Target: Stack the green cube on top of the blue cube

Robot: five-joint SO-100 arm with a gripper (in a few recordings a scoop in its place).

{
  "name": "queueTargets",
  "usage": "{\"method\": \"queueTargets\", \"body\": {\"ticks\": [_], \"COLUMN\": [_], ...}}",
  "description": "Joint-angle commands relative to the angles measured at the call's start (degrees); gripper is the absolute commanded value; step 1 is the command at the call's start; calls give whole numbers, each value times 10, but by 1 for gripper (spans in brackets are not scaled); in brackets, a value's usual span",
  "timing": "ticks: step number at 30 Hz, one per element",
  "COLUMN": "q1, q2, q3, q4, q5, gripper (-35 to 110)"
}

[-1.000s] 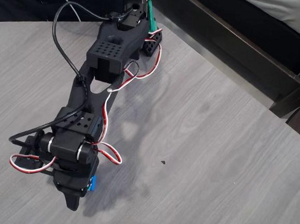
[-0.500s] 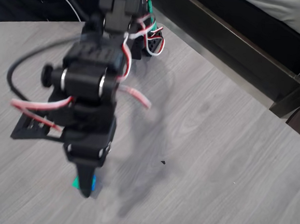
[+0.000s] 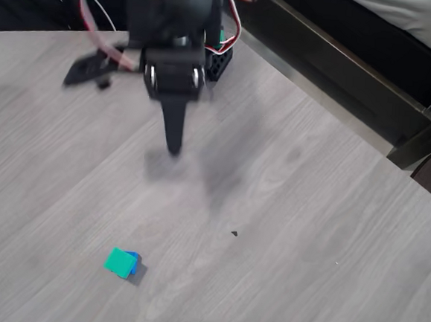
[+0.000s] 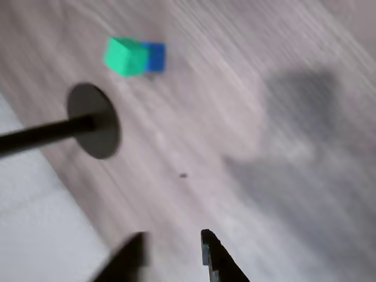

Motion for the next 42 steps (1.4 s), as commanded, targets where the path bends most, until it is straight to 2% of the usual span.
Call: {"method": "queueTargets", "body": {"ticks": [1, 16, 24, 35, 42], "q1": [-1, 2, -1, -8, -8], "q2": [137, 415, 415, 415, 415], "q3": [148, 340, 390, 541, 543], "q4": [-40, -40, -50, -123, -116], "q5": [-5, -46, -45, -31, -19], "gripper": [0, 0, 0, 0, 0]}}
